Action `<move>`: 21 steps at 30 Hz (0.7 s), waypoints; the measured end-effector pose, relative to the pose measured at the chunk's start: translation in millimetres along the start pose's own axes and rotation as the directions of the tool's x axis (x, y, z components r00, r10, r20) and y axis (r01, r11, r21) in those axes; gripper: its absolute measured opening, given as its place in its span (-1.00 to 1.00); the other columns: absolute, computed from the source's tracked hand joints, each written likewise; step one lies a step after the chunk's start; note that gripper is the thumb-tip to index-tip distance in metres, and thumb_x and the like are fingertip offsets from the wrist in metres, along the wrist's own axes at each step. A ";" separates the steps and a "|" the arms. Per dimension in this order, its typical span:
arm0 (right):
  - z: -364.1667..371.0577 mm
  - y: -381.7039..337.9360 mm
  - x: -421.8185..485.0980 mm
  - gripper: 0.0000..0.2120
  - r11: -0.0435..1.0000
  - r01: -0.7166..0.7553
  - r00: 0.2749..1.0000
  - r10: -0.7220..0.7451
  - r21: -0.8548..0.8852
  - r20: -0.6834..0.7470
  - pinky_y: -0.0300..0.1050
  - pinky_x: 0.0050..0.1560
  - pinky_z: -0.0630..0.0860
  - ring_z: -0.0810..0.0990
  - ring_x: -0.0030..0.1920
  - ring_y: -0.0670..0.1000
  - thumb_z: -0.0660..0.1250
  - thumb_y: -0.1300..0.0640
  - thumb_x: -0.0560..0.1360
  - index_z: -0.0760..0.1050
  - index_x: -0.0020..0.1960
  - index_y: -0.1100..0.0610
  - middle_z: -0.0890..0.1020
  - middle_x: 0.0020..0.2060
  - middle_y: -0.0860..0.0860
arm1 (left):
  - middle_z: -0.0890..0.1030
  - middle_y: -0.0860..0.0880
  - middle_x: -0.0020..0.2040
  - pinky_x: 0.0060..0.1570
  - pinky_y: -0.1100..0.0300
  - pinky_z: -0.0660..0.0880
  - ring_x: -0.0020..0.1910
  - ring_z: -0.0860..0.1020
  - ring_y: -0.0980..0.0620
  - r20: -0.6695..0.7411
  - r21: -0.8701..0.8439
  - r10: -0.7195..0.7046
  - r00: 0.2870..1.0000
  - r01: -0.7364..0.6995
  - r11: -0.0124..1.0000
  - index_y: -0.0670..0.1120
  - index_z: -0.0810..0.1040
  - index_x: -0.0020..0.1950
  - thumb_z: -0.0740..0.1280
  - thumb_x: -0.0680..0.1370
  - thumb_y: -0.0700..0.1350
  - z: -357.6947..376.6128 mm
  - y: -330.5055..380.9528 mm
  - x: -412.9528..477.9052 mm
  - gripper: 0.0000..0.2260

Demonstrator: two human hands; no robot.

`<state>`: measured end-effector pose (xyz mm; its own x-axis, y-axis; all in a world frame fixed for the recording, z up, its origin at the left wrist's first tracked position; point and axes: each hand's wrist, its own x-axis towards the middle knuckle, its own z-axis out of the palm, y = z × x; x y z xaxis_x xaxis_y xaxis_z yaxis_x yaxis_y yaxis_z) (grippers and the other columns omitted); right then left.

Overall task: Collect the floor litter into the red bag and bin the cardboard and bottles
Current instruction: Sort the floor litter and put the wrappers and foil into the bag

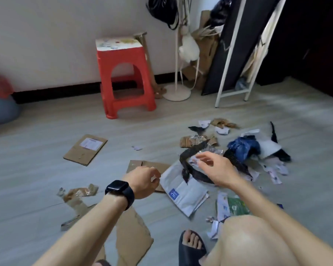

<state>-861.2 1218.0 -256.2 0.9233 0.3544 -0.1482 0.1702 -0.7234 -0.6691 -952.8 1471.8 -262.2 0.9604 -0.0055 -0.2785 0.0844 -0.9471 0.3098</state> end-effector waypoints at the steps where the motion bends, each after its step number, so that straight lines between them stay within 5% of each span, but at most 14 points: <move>1: 6.3 26.0 -4.3 -0.80 0.997 -0.065 0.997 0.066 0.048 -0.030 -0.13 0.15 0.50 0.61 0.08 -0.08 0.31 0.00 0.59 0.60 0.18 -0.04 0.66 0.06 -0.11 | 0.59 0.04 0.25 0.13 0.04 0.55 0.18 0.56 -0.02 0.025 -0.008 0.011 1.000 -0.011 1.000 0.14 0.55 0.26 0.19 0.62 0.07 12.2 6.3 9.7 -0.74; 7: 59.1 157.0 -36.1 -0.83 0.876 -0.435 0.884 0.459 0.206 -0.086 -0.14 0.04 0.42 0.60 0.14 0.04 0.31 0.06 0.60 0.56 0.17 0.03 0.64 0.10 -0.01 | 0.57 0.02 0.26 0.15 0.10 0.51 0.19 0.55 -0.01 0.159 -0.074 0.027 0.987 -0.015 0.997 0.13 0.54 0.27 0.20 0.61 0.07 92.6 20.4 56.6 -0.74; 11: 98.1 207.2 -47.9 -0.64 0.807 -0.589 0.808 0.587 0.049 0.050 -0.10 0.13 0.42 0.53 0.24 0.05 0.34 0.04 0.56 0.45 0.34 0.05 0.52 0.32 0.01 | 0.48 0.00 0.35 0.19 0.12 0.47 0.24 0.50 -0.03 0.260 -0.113 -0.001 0.966 0.032 0.993 0.10 0.50 0.30 0.23 0.60 0.03 149.4 22.7 80.9 -0.73; 15: 120.8 238.1 -48.1 -0.22 0.800 -0.529 0.787 0.587 -0.284 0.187 -0.03 0.47 0.18 0.15 0.52 0.19 0.40 -0.04 0.49 0.10 0.59 0.03 0.07 0.58 0.09 | 0.32 0.02 0.48 0.34 0.06 0.37 0.43 0.33 -0.03 0.346 -0.059 0.027 0.938 -0.008 0.998 0.10 0.38 0.44 0.23 0.61 0.02 205.1 30.3 99.6 -0.62; 18: 140.2 257.6 -46.3 0.15 0.782 -0.450 0.741 0.597 -0.432 0.308 0.17 0.54 0.01 -0.26 0.57 0.26 0.47 -0.28 0.36 -0.30 0.60 -0.17 -0.38 0.56 0.01 | 0.16 -0.04 0.58 0.50 0.00 0.18 0.54 0.16 -0.09 0.407 0.027 0.072 0.910 -0.091 0.995 0.10 0.25 0.53 0.23 0.61 0.00 235.3 37.4 113.1 -0.52; 21: 154.8 272.6 -42.8 0.06 0.767 -0.417 0.782 0.576 -0.487 0.238 0.12 0.53 0.17 -0.10 0.53 0.27 0.40 -0.36 0.39 -0.23 0.61 -0.16 -0.25 0.61 -0.03 | 0.10 -0.05 0.60 0.54 -0.04 0.06 0.57 0.09 -0.11 0.455 0.066 0.099 0.885 -0.145 0.987 0.11 0.18 0.57 0.22 0.61 -0.01 257.4 39.9 124.3 -0.47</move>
<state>-907.6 1097.4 -545.0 0.7383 0.0013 -0.6745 -0.0871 -0.9914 -0.0973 -898.4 1350.7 -518.5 0.7373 -0.2449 -0.6296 -0.0732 -0.9555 0.2859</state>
